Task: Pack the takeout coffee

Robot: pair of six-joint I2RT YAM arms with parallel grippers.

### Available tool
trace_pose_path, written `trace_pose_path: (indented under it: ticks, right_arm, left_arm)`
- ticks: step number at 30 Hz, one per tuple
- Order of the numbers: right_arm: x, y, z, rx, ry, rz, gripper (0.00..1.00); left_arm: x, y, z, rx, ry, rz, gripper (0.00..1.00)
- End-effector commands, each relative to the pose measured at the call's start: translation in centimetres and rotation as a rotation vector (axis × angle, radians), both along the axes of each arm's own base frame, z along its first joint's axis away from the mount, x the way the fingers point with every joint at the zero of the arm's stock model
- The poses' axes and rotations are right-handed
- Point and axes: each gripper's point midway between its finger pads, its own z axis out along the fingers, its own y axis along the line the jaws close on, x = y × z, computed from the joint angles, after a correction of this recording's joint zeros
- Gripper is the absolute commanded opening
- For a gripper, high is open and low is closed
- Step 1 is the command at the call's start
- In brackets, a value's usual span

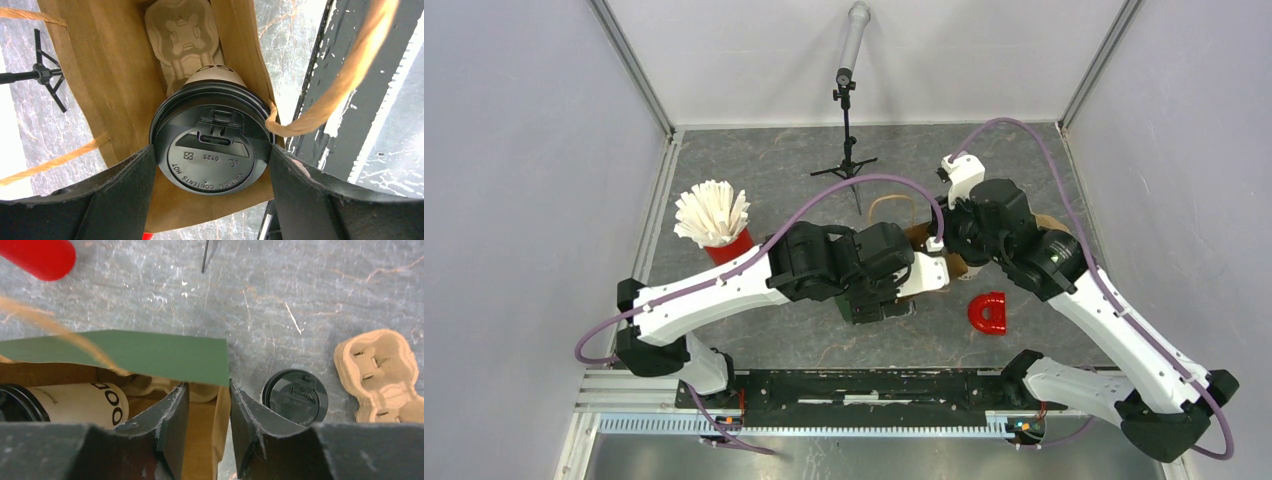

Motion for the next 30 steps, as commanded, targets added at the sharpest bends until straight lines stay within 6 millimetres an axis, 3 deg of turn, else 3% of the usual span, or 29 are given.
trace_pose_path:
  ticks: [1, 10, 16, 20, 25, 30]
  right_arm:
    - [-0.5, 0.0, 0.9, 0.006, 0.018, 0.015, 0.36]
    - [1.3, 0.5, 1.8, 0.104, -0.026, -0.083, 0.01]
    - [2.5, 2.0, 2.7, 0.231, -0.104, -0.088, 0.00]
    - [3.1, 1.4, 3.4, 0.239, -0.128, -0.131, 0.00]
    - [1.8, 0.7, 1.8, 0.325, -0.092, -0.180, 0.00]
    - [0.1, 0.5, -0.6, 0.304, -0.052, -0.130, 0.03]
  left_arm:
    - [0.2, 0.4, 1.3, -0.036, -0.069, -0.046, 0.64]
    - [2.9, 0.6, 2.0, -0.025, -0.230, -0.048, 0.63]
    - [5.9, 0.7, 4.1, -0.057, -0.312, -0.020, 0.63]
    - [7.0, 1.0, 4.6, -0.049, -0.326, -0.021, 0.63]
    - [6.7, 1.5, 3.7, -0.028, -0.299, -0.013, 0.64]
    - [6.0, 2.1, 2.3, 0.001, -0.258, -0.017, 0.63]
